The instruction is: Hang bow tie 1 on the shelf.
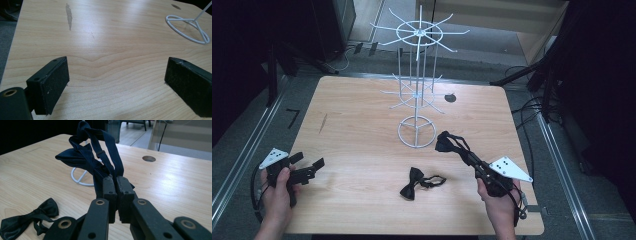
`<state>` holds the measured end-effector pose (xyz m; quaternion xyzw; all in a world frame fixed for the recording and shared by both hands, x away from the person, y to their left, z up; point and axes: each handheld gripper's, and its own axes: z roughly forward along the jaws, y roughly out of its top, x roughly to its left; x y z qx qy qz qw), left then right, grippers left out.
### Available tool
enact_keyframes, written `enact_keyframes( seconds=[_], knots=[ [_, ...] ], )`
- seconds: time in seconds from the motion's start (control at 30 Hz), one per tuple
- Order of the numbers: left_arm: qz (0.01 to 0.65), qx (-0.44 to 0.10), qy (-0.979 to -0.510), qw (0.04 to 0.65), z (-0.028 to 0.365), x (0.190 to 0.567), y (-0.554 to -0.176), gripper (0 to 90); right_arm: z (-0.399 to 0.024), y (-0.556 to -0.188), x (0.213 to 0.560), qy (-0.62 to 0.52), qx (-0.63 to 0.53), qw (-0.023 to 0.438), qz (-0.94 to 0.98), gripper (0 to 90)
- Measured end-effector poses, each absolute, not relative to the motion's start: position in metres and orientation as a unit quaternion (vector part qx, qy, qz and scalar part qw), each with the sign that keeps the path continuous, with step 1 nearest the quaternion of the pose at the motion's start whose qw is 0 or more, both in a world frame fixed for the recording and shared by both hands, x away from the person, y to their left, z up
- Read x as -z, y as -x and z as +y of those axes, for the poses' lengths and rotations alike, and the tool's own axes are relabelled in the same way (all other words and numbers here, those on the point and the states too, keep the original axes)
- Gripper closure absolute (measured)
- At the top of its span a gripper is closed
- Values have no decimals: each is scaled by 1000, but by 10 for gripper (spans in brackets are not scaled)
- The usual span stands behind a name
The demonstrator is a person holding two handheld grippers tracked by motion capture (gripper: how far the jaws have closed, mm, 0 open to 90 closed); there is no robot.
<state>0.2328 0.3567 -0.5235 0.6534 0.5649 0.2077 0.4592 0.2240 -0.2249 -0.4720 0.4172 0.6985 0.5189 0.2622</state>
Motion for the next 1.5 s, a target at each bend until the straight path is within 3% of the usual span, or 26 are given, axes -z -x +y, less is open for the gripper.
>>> enact_keyframes(
  seconds=[1.5],
  knots=[
    [566,-205,-651,463,357,524,-231,60,-200,-241,424,-388,-557,269,683,885]
  ],
)
